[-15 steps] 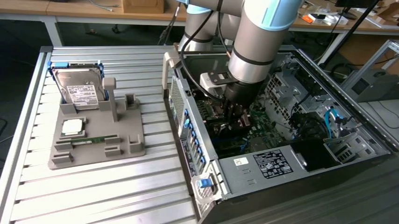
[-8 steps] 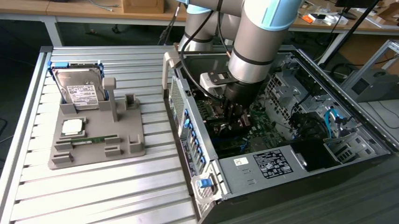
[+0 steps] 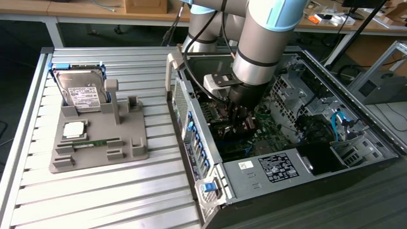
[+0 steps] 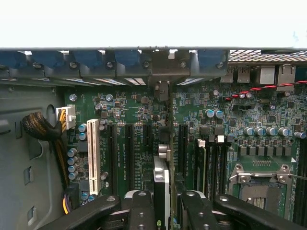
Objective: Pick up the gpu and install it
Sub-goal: 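Insert the gpu into the slot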
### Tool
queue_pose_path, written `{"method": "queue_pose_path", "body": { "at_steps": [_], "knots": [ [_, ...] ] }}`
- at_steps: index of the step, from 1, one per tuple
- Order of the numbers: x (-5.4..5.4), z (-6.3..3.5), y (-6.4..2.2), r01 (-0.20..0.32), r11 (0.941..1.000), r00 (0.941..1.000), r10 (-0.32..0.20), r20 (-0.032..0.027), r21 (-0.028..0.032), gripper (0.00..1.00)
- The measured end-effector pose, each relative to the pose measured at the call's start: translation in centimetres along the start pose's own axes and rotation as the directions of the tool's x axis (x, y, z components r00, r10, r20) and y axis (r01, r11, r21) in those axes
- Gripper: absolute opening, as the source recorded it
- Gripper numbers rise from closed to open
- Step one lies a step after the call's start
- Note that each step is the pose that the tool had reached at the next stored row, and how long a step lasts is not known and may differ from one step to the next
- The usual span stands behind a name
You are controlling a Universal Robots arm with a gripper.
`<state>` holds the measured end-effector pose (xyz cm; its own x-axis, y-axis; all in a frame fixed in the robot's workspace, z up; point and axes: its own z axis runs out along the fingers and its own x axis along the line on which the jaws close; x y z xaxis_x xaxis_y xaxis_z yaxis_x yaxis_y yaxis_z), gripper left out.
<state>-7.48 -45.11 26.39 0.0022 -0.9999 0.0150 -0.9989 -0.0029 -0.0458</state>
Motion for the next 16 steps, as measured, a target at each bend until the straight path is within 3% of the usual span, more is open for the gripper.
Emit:
{"method": "queue_pose_path", "body": {
  "at_steps": [16],
  "knots": [
    [0.00,0.06,0.14,0.000,1.0000,1.0000,0.000,0.0001,0.0000,0.27]
  ]
}}
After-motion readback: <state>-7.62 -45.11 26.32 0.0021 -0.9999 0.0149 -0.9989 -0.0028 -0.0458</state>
